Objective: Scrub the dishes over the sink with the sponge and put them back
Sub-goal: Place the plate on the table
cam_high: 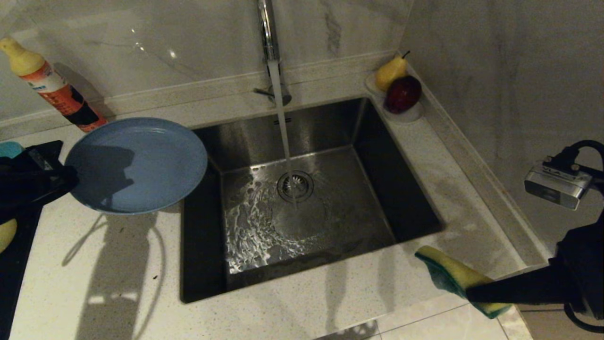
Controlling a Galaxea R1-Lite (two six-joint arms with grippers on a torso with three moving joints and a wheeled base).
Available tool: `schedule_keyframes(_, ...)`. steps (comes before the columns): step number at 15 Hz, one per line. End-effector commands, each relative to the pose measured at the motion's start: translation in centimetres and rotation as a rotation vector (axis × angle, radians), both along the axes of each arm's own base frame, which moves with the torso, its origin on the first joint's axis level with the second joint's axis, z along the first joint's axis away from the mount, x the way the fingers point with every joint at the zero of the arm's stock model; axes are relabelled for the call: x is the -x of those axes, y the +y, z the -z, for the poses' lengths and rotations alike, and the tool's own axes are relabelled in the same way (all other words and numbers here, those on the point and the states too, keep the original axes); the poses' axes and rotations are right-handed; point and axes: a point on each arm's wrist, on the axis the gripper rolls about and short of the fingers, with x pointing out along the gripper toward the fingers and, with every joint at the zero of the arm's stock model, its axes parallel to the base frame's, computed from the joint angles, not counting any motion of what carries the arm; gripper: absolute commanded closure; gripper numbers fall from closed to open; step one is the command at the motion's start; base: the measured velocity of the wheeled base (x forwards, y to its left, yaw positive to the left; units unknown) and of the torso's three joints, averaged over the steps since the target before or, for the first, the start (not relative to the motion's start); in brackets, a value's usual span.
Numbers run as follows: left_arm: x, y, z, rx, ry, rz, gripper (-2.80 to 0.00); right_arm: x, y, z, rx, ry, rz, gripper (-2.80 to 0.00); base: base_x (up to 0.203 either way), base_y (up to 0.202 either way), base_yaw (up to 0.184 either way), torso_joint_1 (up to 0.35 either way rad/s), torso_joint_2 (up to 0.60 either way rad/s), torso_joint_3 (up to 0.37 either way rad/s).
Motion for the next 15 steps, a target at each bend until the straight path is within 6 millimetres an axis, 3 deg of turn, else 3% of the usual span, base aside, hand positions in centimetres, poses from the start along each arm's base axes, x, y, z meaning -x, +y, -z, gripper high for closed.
schedule_keyframes(1,-0.1,2.3,0.5,0.004,0.020,-0.099,0.00,-0.4,0.2,0.4,0.009,0.023,-0.001,0.00,0.000,0.000,0.000,0.000,0.00,0.000)
schedule_keyframes(8,-0.7,7.8,4.0,0.046,0.146,-0.314,0.00,-1.0,0.6,0.9,0.023,0.045,-0.004,0.00,0.000,0.000,0.000,0.000,0.00,0.000)
schedule_keyframes(14,-0.7,7.7,6.1,0.089,0.203,-0.242,0.00,-0.6,0.4,0.6,0.015,0.031,-0.004,0.00,0.000,0.000,0.000,0.000,0.00,0.000)
schedule_keyframes(15,-0.7,7.7,6.1,0.088,0.203,-0.242,-2.80,-0.6,0.4,0.6,0.014,0.030,-0.004,0.00,0.000,0.000,0.000,0.000,0.00,0.000)
